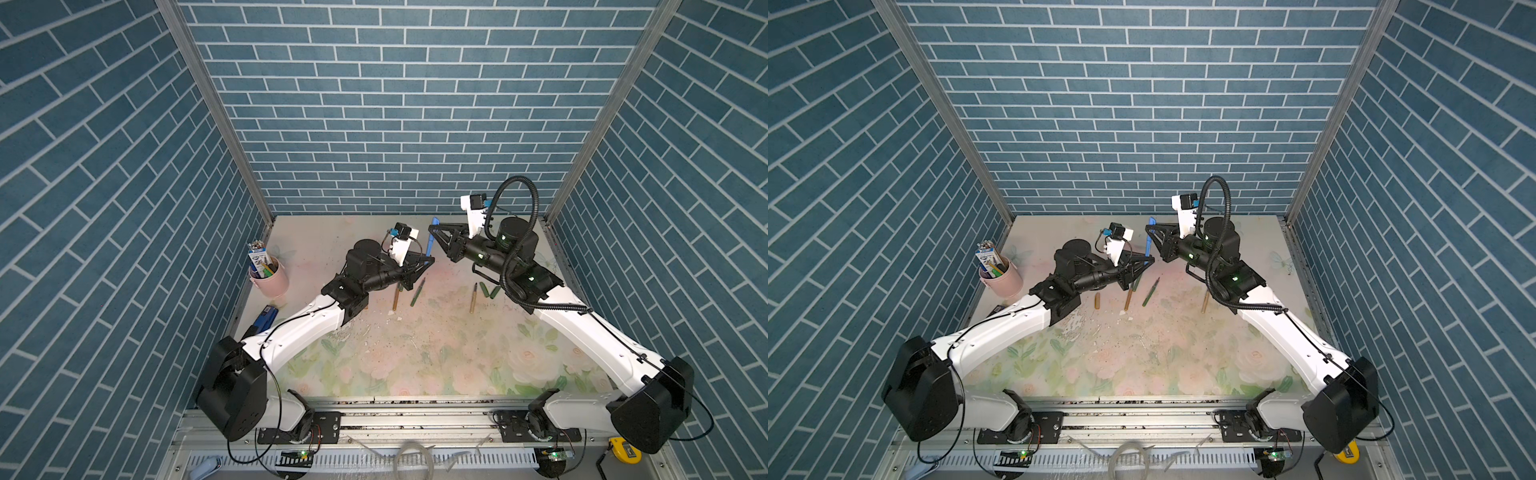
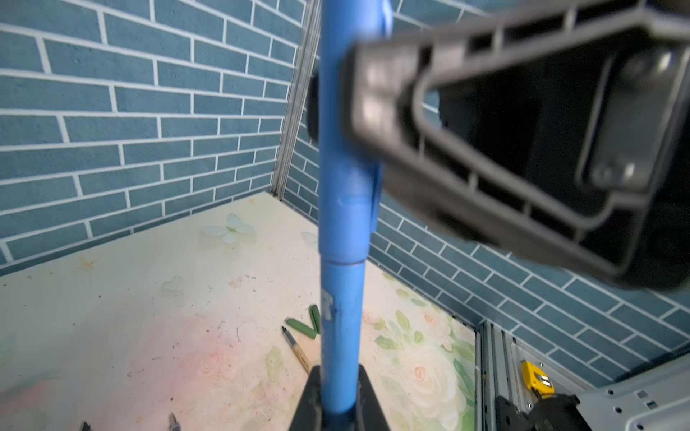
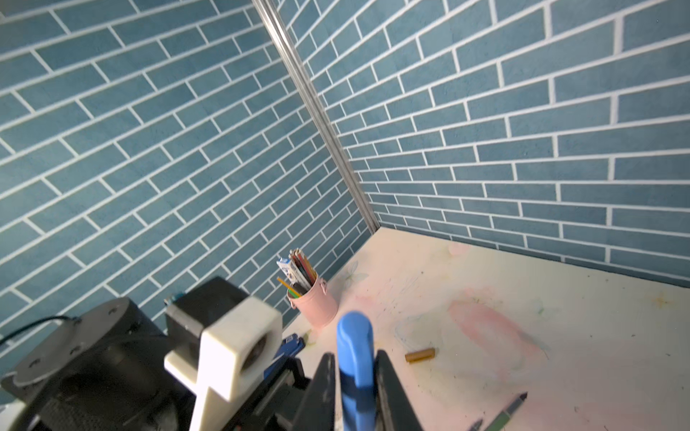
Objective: Insert pens into pen caps
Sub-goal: Put on the pen cap to the pen, then place the pen at the center of the table.
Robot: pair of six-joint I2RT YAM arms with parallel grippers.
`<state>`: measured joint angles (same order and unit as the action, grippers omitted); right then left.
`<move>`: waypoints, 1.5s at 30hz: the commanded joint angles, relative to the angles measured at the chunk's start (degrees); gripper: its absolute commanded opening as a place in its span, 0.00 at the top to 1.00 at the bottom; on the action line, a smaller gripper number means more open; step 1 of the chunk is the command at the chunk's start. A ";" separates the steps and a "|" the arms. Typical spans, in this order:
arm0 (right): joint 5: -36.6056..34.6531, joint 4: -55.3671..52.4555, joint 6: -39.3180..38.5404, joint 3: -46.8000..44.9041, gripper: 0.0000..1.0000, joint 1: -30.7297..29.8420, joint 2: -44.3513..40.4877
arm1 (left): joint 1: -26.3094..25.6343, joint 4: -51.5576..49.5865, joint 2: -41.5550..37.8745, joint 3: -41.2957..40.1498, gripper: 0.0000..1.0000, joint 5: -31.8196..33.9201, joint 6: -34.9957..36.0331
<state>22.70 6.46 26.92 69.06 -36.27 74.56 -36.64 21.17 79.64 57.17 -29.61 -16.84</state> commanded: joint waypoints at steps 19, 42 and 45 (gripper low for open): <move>4.09 -15.34 -5.19 1.96 0.49 -1.43 -6.99 | 0.85 2.55 -4.72 -3.03 1.00 -1.79 -2.85; 9.83 -2.69 0.97 1.78 0.93 -1.87 3.47 | 1.11 8.98 -4.54 -6.34 1.00 -2.66 -5.22; 9.90 -2.31 1.29 2.08 0.87 -2.01 4.16 | 1.13 9.16 -4.41 -6.37 1.00 -2.83 -5.32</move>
<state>31.20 1.17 25.58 70.78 -37.71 77.71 -35.05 27.35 74.70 51.59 -30.09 -22.72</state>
